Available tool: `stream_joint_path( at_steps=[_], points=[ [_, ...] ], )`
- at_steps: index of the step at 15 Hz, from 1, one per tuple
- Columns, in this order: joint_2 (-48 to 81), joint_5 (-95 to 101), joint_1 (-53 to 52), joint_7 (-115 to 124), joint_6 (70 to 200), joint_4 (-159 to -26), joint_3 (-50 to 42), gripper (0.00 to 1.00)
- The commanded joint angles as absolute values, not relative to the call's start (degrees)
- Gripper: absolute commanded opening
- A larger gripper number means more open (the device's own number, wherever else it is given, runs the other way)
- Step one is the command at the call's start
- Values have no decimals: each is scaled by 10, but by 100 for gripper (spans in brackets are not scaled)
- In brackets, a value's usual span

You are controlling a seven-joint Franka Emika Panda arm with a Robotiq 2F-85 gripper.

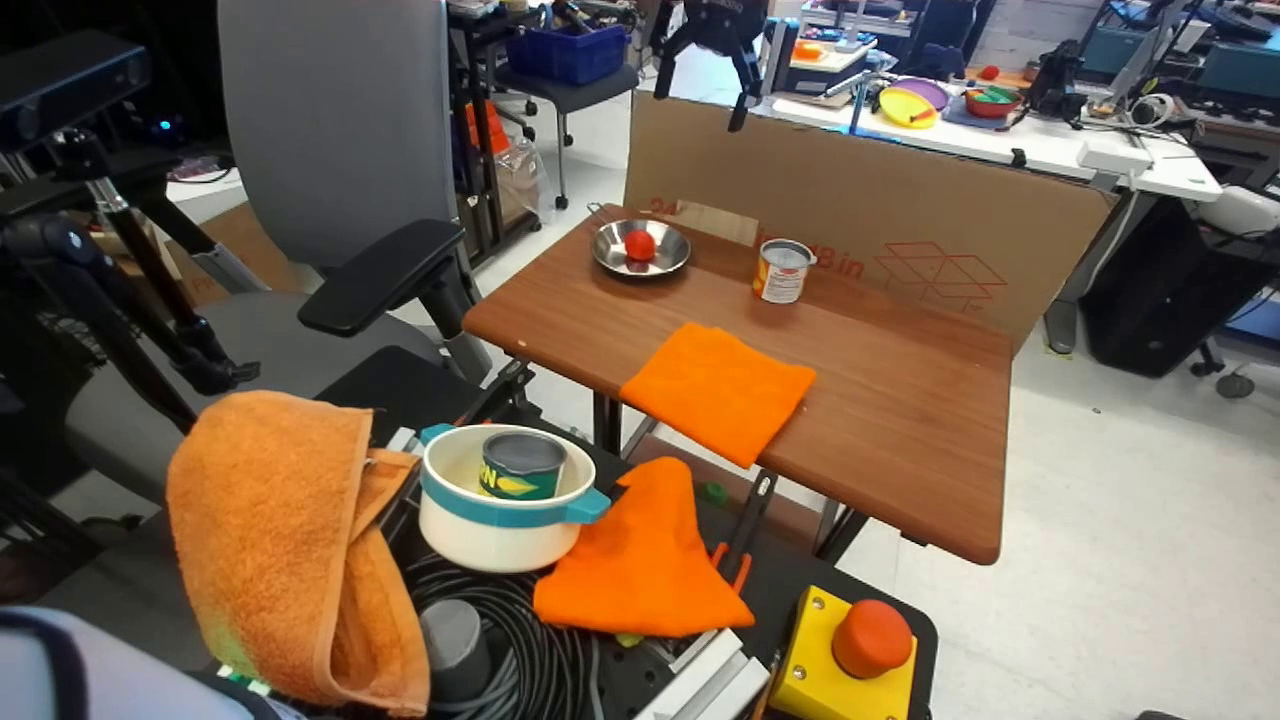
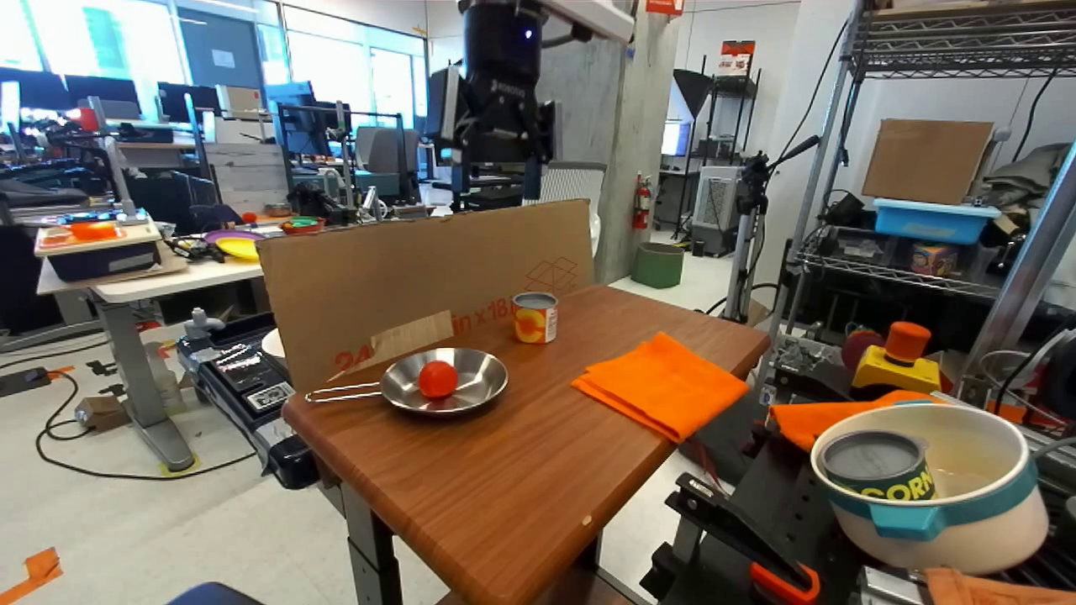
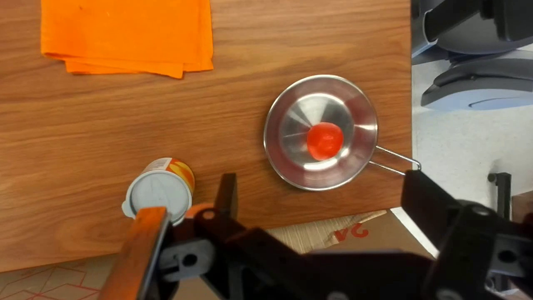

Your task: Move the container on the table to the right

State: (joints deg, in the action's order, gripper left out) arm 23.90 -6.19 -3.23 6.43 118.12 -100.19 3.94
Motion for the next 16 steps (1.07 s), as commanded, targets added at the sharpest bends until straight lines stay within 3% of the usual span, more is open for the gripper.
stream_joint_path(
  at_steps=[1,16],
  points=[
    [348,-63,-34,52,1147,-881,37,100],
    [581,-89,-7,-15,1003,-636,54,100]
  ],
)
